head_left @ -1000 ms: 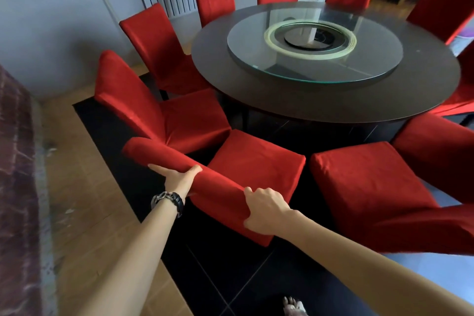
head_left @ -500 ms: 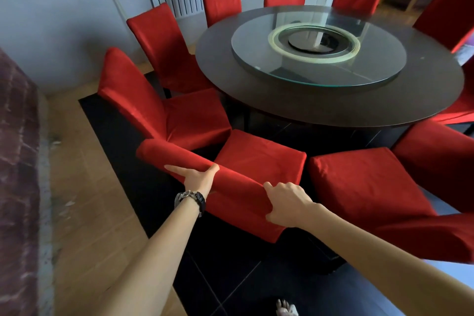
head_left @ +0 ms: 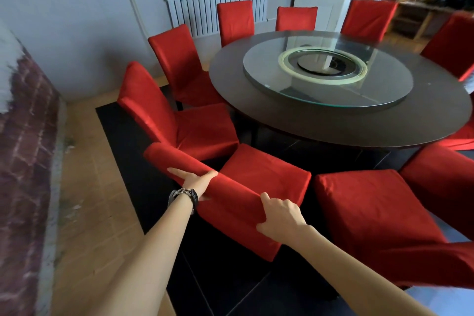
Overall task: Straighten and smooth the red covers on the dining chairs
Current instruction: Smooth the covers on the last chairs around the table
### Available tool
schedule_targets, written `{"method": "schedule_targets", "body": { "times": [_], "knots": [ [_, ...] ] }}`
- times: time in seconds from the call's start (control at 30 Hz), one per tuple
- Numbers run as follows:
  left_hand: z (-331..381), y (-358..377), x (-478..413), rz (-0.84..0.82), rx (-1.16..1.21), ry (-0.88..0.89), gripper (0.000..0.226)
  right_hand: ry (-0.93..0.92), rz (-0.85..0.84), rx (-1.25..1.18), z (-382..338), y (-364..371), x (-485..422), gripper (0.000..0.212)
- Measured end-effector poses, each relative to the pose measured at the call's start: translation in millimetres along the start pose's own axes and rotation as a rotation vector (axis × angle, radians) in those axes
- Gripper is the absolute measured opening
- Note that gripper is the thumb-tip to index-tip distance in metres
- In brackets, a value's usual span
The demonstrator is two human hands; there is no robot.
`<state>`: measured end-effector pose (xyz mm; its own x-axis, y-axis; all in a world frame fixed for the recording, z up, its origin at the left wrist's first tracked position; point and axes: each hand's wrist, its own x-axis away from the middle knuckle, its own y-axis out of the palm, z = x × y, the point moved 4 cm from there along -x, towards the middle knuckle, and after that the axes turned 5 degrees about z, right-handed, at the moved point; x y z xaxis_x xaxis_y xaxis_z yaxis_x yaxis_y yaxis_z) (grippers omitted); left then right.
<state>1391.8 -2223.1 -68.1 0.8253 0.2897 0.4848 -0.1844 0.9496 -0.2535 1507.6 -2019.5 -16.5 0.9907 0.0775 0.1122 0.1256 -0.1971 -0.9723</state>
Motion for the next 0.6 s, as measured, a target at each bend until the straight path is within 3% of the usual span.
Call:
{"method": "schedule_targets", "body": {
  "times": [0.2, 0.3, 0.4, 0.47, 0.6],
  "knots": [
    [1.7, -2.5, 5.8, -0.006, -0.094, -0.020, 0.134, 0.031, -0.123, 0.111, -6.8, -4.3, -5.1, 0.057],
    [10.2, -17.9, 12.5, -0.132, -0.376, -0.067, 0.125, 0.118, -0.403, 0.179, -13.3, -16.1, -17.8, 0.083],
    [33.0, -43.1, 24.1, -0.358, -0.531, -0.118, 0.096, 0.196, -0.631, 0.158, -22.4, -33.1, -34.0, 0.096],
    [55.3, -64.1, 28.7, -0.436, -0.637, -0.084, 0.079, 0.173, -0.568, 0.092, -34.2, -40.3, -47.0, 0.089],
    [95.4, -111.8, 9.6, -0.327, -0.798, 0.118, 0.054, 0.071, -0.281, -0.099, -75.3, -35.2, -71.5, 0.054]
  ]
}}
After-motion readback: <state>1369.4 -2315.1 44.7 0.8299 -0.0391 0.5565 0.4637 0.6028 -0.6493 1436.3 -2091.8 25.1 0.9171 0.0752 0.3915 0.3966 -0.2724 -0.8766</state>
